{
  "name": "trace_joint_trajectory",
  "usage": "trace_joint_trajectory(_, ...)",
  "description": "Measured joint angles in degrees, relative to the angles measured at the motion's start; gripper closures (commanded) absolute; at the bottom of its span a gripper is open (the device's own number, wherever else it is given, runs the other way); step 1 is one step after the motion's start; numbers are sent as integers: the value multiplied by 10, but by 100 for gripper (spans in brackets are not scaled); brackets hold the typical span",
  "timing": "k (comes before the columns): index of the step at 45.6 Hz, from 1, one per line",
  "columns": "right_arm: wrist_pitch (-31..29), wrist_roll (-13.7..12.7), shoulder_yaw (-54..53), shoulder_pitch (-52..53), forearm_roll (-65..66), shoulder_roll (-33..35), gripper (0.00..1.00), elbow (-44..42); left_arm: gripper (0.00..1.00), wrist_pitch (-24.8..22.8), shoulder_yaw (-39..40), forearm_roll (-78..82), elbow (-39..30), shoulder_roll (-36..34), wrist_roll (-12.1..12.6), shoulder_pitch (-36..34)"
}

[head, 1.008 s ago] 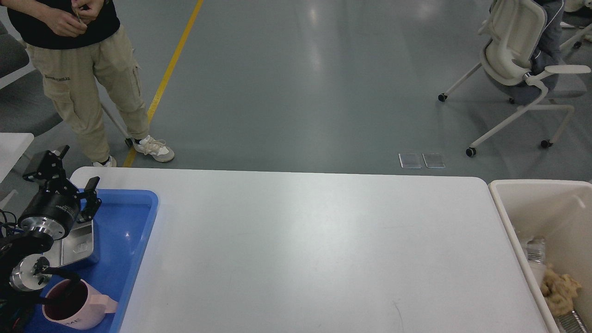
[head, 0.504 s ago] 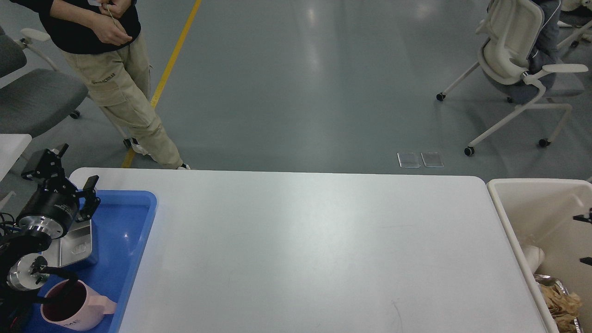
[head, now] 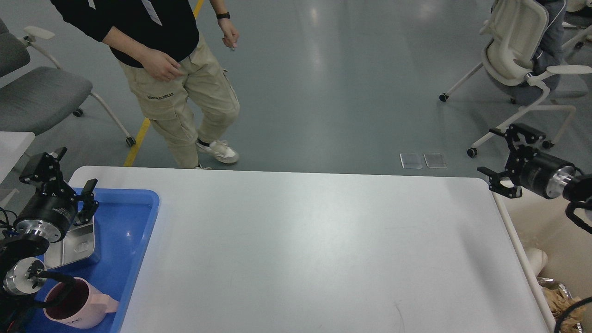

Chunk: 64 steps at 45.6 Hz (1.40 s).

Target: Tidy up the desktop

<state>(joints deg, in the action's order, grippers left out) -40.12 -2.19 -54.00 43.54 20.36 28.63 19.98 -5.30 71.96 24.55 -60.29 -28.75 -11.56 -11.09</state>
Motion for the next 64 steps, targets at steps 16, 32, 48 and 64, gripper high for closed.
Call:
trace_joint_trajectory(16, -3, 0, -222, -110, -60, -89, 0, 194, 3, -16, 5, 0, 0, -4, 0, 11)
trace_joint_trajectory(32, -7, 1, -334, -276, -60, -234, 0, 355, 3, -27, 6, 0, 0, -3, -1, 13)
trace_joint_trajectory(48, 6, 0, -306, -309, -49, -285, 0, 296, 3, -78, 18, -6, -1, 2, 0, 29)
trace_joint_trajectory(64, 67, 3, -281, -244, -52, -286, 0, 184, 3, -83, 28, -7, -2, 24, 6, 30)
